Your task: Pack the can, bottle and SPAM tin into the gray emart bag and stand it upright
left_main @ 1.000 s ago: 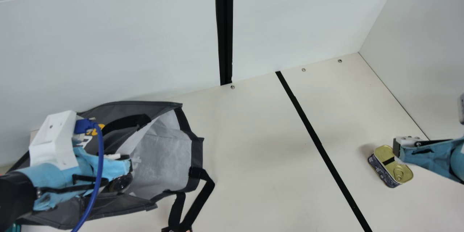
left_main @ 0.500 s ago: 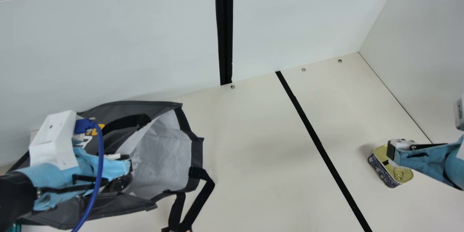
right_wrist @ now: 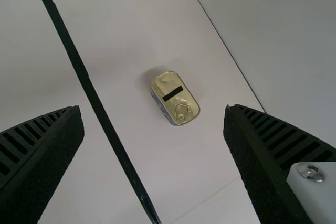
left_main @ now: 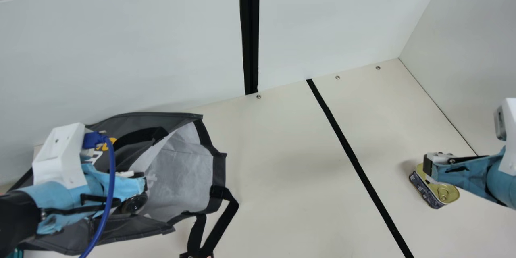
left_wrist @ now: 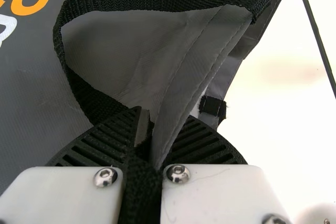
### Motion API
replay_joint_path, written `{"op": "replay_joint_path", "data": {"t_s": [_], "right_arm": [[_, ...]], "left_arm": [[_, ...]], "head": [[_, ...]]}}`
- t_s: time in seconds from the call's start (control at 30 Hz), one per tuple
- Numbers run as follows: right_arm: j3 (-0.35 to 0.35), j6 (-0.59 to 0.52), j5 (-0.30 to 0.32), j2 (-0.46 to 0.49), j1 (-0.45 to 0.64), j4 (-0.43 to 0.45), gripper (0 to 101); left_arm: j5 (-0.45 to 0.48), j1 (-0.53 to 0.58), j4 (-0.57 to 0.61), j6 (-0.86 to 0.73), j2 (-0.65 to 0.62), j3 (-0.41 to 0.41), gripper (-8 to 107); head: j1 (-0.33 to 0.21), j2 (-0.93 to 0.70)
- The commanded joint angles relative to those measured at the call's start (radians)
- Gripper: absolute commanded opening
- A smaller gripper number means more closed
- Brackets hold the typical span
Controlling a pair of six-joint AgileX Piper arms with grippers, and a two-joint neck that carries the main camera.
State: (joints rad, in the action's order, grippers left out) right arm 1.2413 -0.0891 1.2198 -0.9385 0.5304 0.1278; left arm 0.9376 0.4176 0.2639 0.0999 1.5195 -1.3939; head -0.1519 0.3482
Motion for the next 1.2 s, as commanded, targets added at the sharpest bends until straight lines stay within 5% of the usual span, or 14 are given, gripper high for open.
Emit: {"op": "replay_joint_path", "data": {"t_s": [0.0,0.53,1.17], "right_arm": [[0.000,-0.008,0.000,-0.005,-0.002,0.005,95],[0.005,-0.151,0.000,-0.063,0.042,-0.029,95],[0.021,-0.427,0.000,-0.168,0.207,-0.170,95]], "left_arm": [[0.000,0.000,0.000,0.000,0.000,0.000,-8],[0.000,0.000,0.000,0.000,0.000,0.000,-8],[0.000,0.000,0.000,0.000,0.000,0.000,-8]], "head": [[-0.023,0.001],[-0.023,0.001],[-0.023,0.001]]}}
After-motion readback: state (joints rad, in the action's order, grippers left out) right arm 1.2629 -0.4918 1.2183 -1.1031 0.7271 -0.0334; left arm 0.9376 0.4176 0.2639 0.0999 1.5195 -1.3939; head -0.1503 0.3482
